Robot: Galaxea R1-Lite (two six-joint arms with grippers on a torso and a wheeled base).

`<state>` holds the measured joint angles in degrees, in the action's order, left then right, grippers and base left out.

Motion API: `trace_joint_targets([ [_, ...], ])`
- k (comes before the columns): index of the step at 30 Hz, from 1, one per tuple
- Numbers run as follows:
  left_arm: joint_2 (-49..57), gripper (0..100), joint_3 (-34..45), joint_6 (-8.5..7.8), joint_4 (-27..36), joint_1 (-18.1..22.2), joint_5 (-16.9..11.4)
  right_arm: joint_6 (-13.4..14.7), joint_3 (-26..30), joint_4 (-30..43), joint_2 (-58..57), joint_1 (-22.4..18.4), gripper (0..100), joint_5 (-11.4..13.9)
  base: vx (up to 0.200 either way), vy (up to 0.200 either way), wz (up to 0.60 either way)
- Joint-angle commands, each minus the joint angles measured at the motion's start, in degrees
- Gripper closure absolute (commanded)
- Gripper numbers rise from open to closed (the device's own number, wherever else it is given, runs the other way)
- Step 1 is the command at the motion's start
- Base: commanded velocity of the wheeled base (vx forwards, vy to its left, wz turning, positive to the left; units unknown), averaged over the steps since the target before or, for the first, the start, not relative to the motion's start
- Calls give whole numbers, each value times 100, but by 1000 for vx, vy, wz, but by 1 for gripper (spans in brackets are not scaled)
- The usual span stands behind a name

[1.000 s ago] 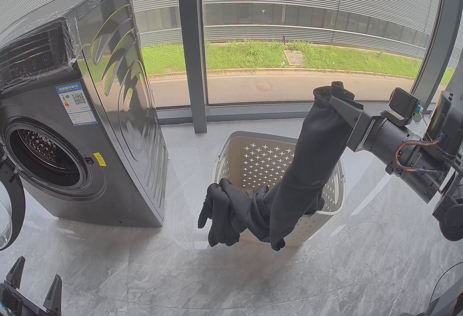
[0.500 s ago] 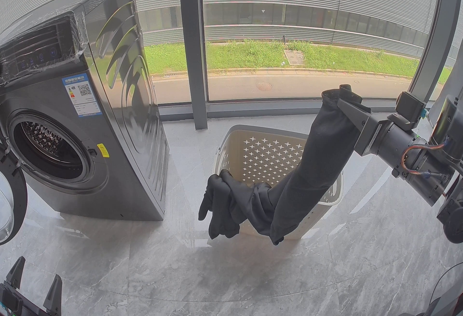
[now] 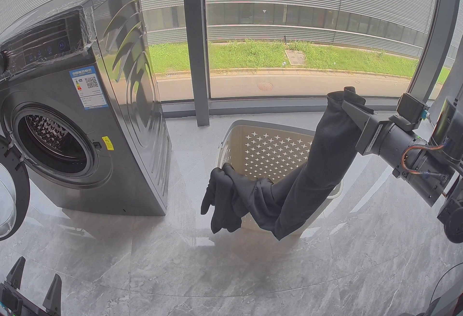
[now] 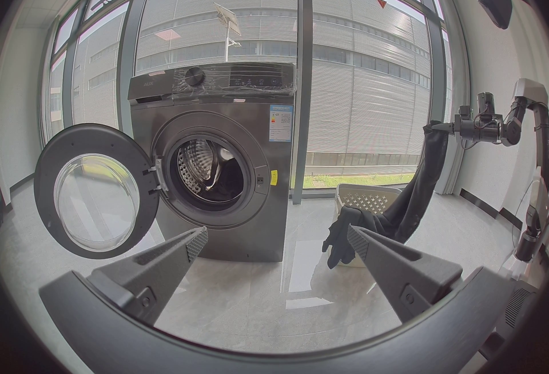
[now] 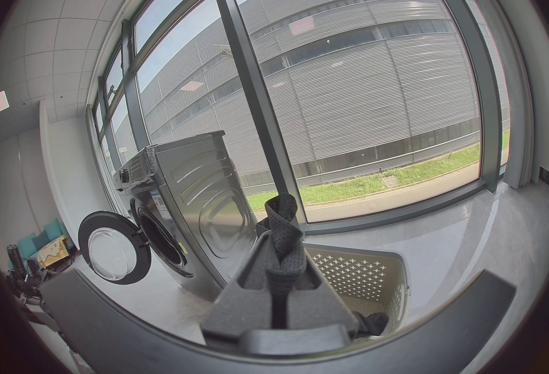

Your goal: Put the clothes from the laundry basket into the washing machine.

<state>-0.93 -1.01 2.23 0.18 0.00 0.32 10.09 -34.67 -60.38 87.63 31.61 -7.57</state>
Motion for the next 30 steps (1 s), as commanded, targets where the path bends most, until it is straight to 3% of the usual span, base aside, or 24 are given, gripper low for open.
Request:
trace_joint_targets([
  [1,93,0,101,5,-1,0,3,10,13,0,0,3,100,1,0,200,0],
  [30,93,0,101,5,-1,0,3,63,83,-79,-9,12,100,168,0,200,0],
])
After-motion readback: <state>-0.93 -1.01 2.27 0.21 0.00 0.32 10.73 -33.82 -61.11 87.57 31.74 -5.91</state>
